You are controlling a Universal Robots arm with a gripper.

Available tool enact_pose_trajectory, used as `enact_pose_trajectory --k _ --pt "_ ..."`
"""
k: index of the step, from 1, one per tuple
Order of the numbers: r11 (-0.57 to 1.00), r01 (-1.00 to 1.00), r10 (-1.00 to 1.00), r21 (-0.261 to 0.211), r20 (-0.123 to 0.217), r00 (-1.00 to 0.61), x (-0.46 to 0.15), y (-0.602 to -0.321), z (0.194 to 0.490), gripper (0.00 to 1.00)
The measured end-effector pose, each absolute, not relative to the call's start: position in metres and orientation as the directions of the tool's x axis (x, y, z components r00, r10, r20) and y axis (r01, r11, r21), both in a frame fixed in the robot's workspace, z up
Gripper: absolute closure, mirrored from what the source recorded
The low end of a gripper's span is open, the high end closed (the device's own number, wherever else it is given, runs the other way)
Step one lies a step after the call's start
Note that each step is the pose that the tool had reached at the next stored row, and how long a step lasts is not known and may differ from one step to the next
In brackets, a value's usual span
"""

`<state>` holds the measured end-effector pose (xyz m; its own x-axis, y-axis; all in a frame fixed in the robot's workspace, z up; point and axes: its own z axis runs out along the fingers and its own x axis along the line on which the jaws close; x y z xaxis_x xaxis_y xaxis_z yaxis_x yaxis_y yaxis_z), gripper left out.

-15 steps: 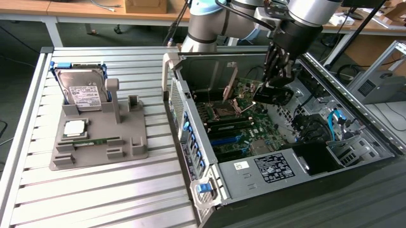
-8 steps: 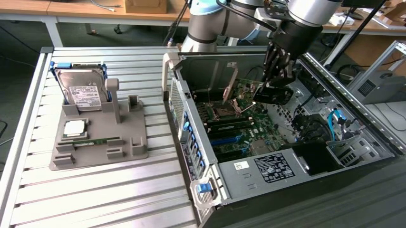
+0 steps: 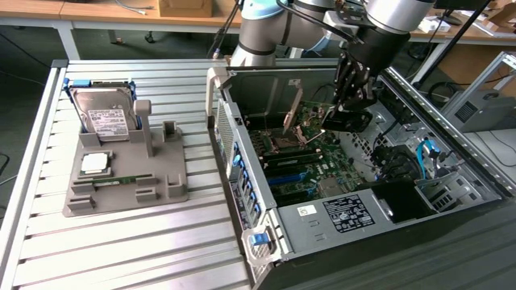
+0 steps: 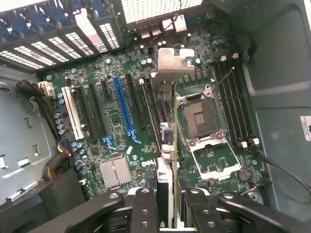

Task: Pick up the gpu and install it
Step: 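Insert the gpu into the slot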

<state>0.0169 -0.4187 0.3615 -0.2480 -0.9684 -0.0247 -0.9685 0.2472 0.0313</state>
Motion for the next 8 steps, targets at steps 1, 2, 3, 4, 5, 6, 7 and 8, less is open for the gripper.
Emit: enact_pose_trajectory --k 1,2,3,4,5,6,7,8 --pt "0.242 -0.970 -0.970 0.031 -0.025 -0.243 0.0169 -0.4187 0.3615 0.73" --pt "0.237 -0.971 -0.971 0.031 -0.025 -0.238 0.0169 -0.4187 0.3615 0.73" --pt "0.232 -0.972 -0.972 0.031 -0.025 -0.233 0.0169 -0.4187 0.3615 0.73" --pt "0.226 -0.974 -0.974 0.031 -0.025 -0.227 0.0170 -0.4187 0.3615 0.73" --pt "0.221 -0.975 -0.975 0.031 -0.025 -0.222 0.0170 -0.4187 0.3615 0.73" --pt "0.216 -0.976 -0.976 0.031 -0.025 -0.217 0.0169 -0.4187 0.3615 0.73" --pt "0.206 -0.978 -0.978 0.031 -0.025 -0.207 0.0169 -0.4187 0.3615 0.73" --pt "0.200 -0.979 -0.979 0.031 -0.025 -0.201 0.0169 -0.4187 0.3615 0.73"
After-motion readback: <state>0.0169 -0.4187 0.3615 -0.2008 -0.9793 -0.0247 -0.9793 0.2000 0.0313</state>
